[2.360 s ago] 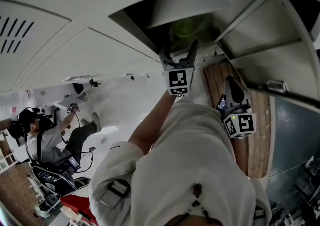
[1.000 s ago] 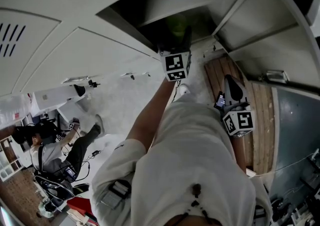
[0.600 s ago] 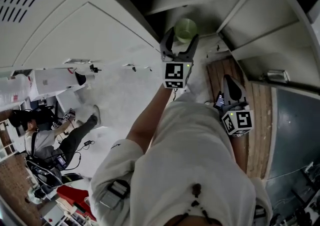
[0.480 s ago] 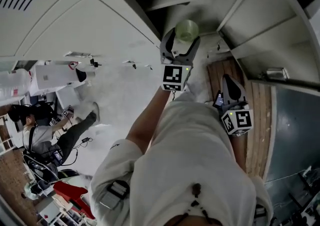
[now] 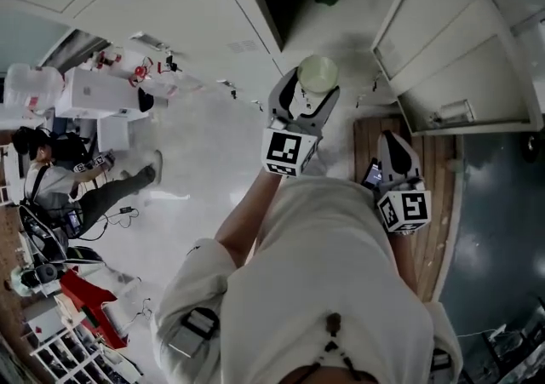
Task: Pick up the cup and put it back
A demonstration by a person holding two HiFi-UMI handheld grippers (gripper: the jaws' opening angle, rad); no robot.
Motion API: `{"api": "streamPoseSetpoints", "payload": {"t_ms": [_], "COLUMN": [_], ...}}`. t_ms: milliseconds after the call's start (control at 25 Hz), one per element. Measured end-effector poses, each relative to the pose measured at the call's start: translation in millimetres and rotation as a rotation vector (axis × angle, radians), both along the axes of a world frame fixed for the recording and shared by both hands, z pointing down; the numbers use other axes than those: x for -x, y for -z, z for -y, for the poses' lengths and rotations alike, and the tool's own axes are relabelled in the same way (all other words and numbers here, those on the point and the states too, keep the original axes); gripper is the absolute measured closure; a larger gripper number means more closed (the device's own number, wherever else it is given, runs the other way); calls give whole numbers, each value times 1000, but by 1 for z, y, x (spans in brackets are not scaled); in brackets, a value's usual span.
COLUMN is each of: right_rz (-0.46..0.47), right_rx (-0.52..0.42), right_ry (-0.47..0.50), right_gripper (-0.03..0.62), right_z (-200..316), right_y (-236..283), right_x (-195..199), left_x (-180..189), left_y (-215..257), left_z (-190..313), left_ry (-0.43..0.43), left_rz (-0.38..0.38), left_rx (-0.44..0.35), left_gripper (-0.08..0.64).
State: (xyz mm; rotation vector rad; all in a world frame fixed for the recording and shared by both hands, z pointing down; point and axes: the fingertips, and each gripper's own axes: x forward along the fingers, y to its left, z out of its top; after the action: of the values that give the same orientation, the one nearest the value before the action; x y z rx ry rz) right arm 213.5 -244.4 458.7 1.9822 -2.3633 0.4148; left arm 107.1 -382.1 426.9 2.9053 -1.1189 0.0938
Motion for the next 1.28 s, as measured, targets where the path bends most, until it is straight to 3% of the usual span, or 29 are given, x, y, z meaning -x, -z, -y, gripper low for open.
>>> {"api": "streamPoseSetpoints", "payload": {"t_ms": [320,520,960,1280], "right_rz": [-5,4,-10,-29], "right_rx": [-3,-4,-38,-55], "right_ry": [32,87,264,342], "right_gripper": [566,566,566,566], "right_z": [-66,-99,-129,-138], "right_y": [3,-2,3,7], "right_x": [-22,-22,16,37], "left_x": [9,5,37,55], "left_y": [8,23,21,31], "left_z": [-93,-141,-227,-254], "left_ry": [27,38,126,179], "left_rz": [-39,-34,-53,-74], "left_rx": [34,-7,-3,-23], "left_gripper": [218,217,218,218]}}
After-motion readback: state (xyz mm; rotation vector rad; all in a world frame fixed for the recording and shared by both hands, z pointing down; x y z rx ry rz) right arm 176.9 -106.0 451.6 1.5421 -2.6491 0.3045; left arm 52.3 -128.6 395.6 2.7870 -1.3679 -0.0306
